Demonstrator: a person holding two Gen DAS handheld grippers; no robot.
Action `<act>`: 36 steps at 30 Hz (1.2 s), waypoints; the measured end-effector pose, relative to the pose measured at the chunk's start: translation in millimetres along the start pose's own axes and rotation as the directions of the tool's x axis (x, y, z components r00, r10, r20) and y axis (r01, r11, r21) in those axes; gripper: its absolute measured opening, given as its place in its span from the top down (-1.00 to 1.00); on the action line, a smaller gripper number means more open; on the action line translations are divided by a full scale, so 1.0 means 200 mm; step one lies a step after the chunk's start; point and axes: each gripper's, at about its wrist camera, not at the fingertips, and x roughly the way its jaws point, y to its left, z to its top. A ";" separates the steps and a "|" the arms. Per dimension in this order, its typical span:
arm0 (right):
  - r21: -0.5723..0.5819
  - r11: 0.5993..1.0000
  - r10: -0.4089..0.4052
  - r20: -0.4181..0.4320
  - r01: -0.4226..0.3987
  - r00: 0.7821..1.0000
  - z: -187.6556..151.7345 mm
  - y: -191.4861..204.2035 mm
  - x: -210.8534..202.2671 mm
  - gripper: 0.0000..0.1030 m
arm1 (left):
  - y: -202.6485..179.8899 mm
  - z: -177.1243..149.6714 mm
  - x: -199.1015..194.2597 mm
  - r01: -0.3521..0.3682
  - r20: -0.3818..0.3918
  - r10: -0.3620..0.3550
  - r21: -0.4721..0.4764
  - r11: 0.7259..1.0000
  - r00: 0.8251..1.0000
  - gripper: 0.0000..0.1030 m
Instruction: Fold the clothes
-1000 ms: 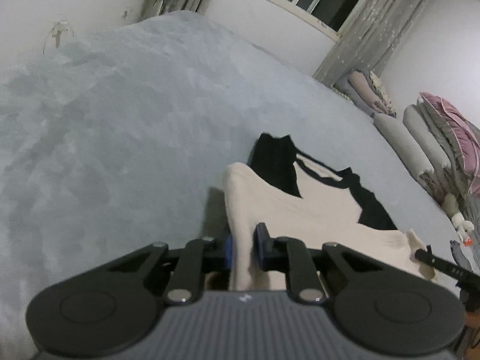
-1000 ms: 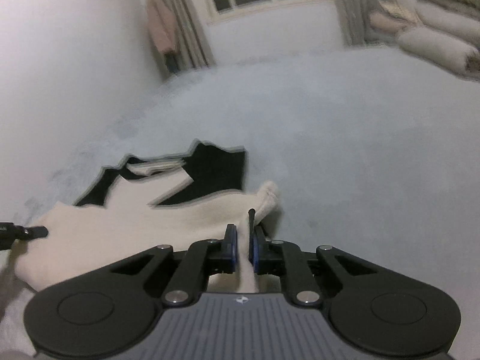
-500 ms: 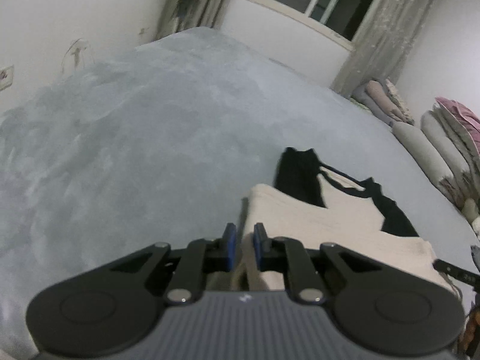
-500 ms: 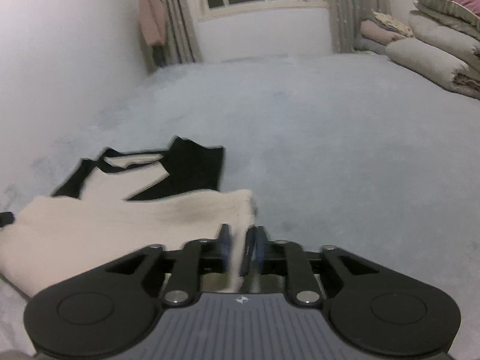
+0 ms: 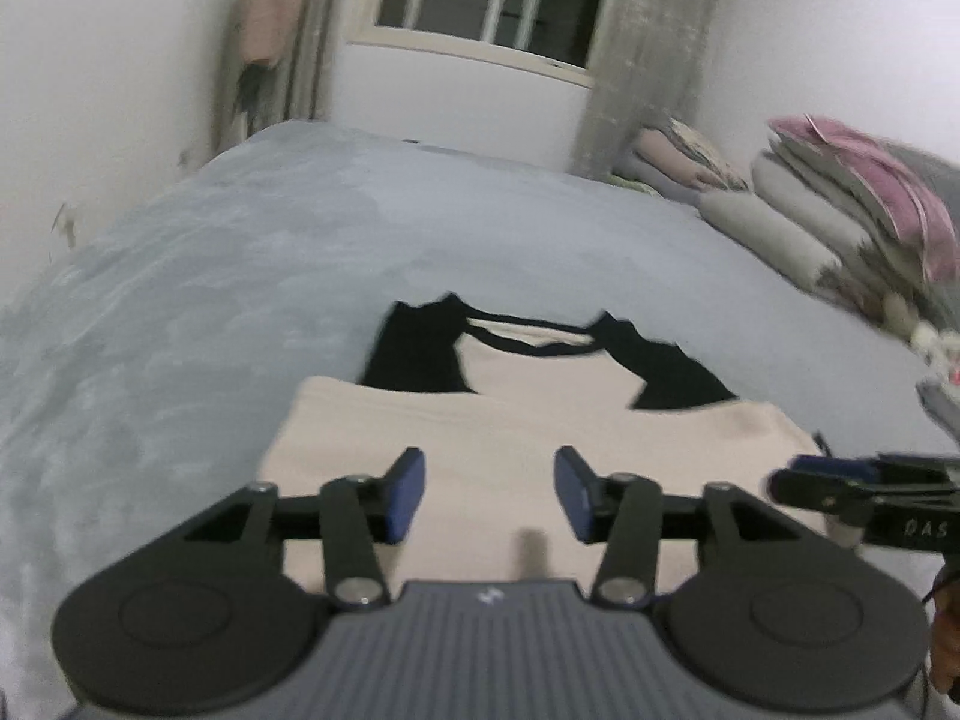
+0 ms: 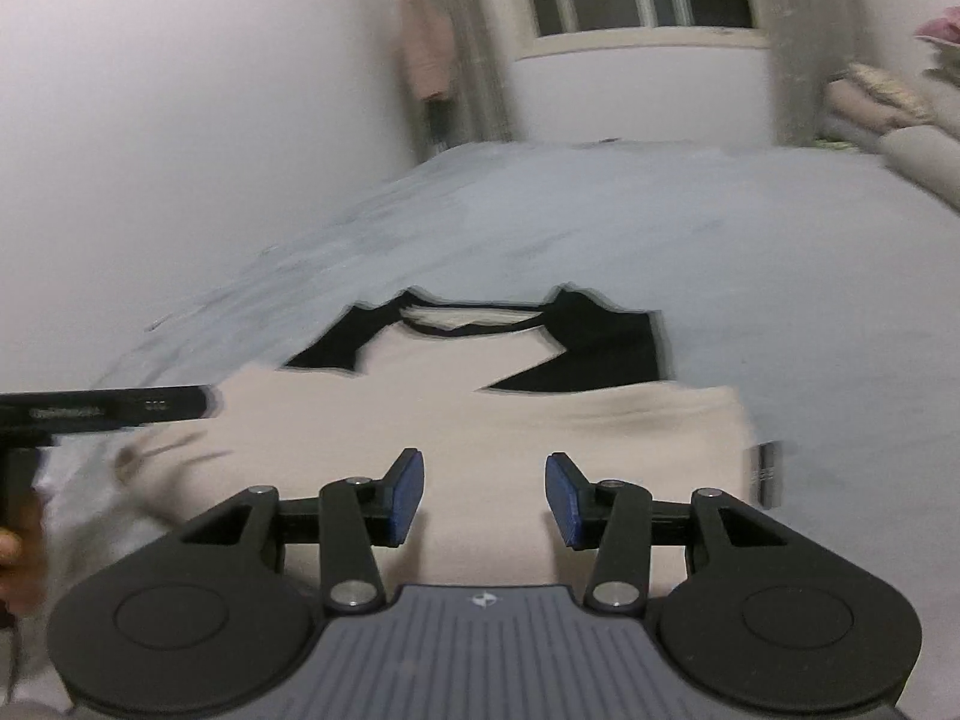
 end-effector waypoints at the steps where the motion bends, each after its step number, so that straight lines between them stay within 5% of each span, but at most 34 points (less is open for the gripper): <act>1: -0.017 1.000 0.009 -0.014 -0.009 1.000 -0.01 0.04 0.02 0.15 | -0.02 -0.02 0.02 -0.005 -0.014 0.005 0.011 1.000 1.000 0.04; 5: -0.020 1.000 -0.005 -0.111 0.003 0.994 -0.10 0.10 0.15 0.12 | -0.05 -0.13 0.08 -0.015 -0.086 0.015 0.007 1.000 0.996 0.03; 11: -0.016 1.000 0.010 -0.134 -0.012 0.991 -0.12 0.07 0.17 0.10 | -0.01 -0.19 0.09 -0.013 -0.091 0.009 -0.050 0.999 0.996 0.03; 16: -0.071 0.997 -0.015 -0.152 0.005 0.988 -0.09 0.10 0.15 0.10 | -0.04 -0.21 0.06 -0.057 -0.094 0.056 -0.005 0.998 0.994 0.02; 21: -0.048 0.999 -0.005 -0.185 -0.003 0.983 -0.07 -0.06 0.09 0.13 | 0.11 -0.19 0.04 -0.061 -0.114 0.050 -0.099 0.993 0.992 0.17; 25: 0.009 1.000 0.019 -0.207 -0.018 0.978 -0.06 -0.22 0.02 0.42 | 0.16 -0.21 0.02 -0.063 -0.123 0.048 -0.127 0.990 0.991 0.28; 29: 0.073 0.997 0.045 -0.217 -0.029 0.975 -0.07 -0.38 -0.02 0.51 | 0.19 -0.20 0.02 -0.063 -0.134 0.042 -0.156 0.986 0.990 0.37; 33: 0.119 0.993 0.044 -0.225 -0.017 0.973 -0.06 -0.50 -0.05 0.98 | 0.27 -0.17 0.01 -0.067 -0.147 0.036 -0.212 0.975 0.988 0.60; 36: 0.150 0.988 0.060 -0.221 -0.027 0.973 -0.07 -0.55 -0.05 0.94 | 0.33 -0.15 0.02 -0.025 -0.156 -0.016 -0.257 0.966 0.988 0.62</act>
